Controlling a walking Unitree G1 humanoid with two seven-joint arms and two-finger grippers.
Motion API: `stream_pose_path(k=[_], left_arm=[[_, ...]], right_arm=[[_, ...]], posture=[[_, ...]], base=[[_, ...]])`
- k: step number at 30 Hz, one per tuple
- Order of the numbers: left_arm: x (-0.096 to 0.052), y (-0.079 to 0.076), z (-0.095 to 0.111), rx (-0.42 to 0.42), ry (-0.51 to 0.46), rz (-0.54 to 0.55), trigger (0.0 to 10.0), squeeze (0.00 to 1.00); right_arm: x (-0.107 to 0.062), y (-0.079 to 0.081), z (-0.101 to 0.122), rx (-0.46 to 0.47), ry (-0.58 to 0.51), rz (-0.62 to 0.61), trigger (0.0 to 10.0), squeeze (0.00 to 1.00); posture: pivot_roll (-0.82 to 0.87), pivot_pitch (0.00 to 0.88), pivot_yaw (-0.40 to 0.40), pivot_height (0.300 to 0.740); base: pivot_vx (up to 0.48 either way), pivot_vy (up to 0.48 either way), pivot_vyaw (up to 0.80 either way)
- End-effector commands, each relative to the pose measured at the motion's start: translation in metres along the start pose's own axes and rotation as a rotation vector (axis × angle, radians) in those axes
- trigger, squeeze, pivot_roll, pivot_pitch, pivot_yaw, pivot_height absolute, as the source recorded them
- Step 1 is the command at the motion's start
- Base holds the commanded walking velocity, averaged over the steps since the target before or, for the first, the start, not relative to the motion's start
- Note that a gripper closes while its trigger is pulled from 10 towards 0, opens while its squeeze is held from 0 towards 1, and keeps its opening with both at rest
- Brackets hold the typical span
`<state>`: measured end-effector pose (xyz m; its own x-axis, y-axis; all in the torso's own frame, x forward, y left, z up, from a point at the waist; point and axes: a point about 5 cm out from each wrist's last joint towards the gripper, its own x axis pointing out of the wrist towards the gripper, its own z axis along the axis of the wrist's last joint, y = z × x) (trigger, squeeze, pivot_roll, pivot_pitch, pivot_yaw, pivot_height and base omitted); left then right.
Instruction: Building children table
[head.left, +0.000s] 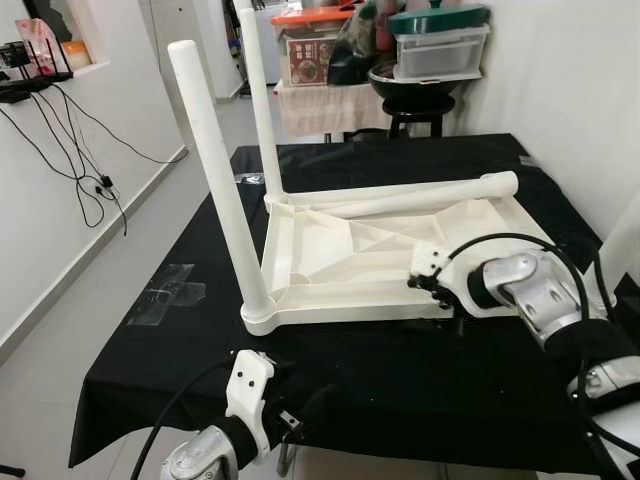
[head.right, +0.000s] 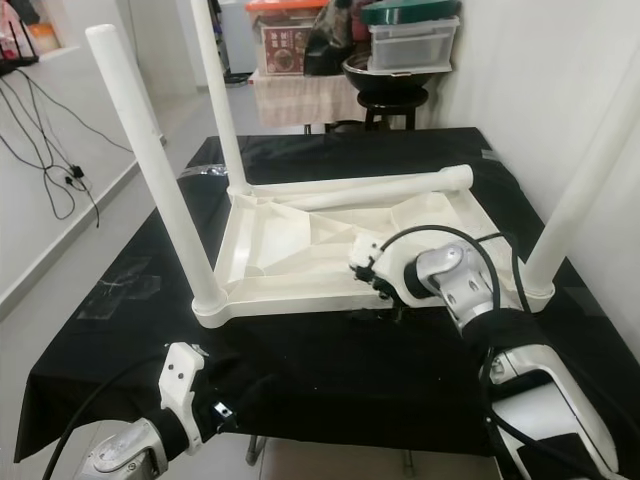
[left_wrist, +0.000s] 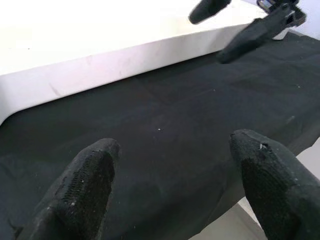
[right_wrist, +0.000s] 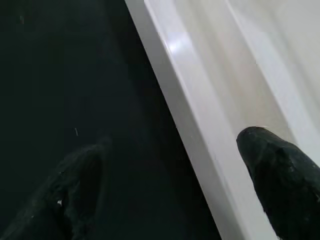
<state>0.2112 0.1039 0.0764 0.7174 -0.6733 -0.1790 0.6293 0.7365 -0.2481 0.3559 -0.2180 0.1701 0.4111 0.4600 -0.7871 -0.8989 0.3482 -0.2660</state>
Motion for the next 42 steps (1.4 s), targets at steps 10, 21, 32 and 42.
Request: stream_pose_path(k=[10,21,32,42], left_arm=[[-0.003,-0.001,0.001,-0.007,0.01,-0.003,10.0,0.0],[-0.001,-0.002,0.001,0.001,0.008,0.0,10.0,0.0],[0.0,-0.003,0.002,-0.005,0.001,0.003,10.0,0.0],[0.0,-0.003,0.002,-0.008,0.003,0.0,10.0,0.0]], right_arm=[[-0.006,-0.015,-0.017,0.031,0.316,-0.04,10.0,0.0],[0.008,-0.017,-0.007,0.074,0.378,-0.071,5.4,0.0],[0.027,-0.005,-0.005,0.057,0.4,0.013,0.0,0.0],[0.04,0.004,0.006,0.102,0.3,0.04,0.0,0.0]], posture=[[-0.12,0.0,0.053,0.74],[-0.13,0.0,0.039,0.74],[-0.13,0.0,0.031,0.74],[-0.14,0.0,0.035,0.74]], base=[[0.0,0.0,0.0],[0.0,0.0,0.0],[0.0,0.0,0.0],[0.0,0.0,0.0]])
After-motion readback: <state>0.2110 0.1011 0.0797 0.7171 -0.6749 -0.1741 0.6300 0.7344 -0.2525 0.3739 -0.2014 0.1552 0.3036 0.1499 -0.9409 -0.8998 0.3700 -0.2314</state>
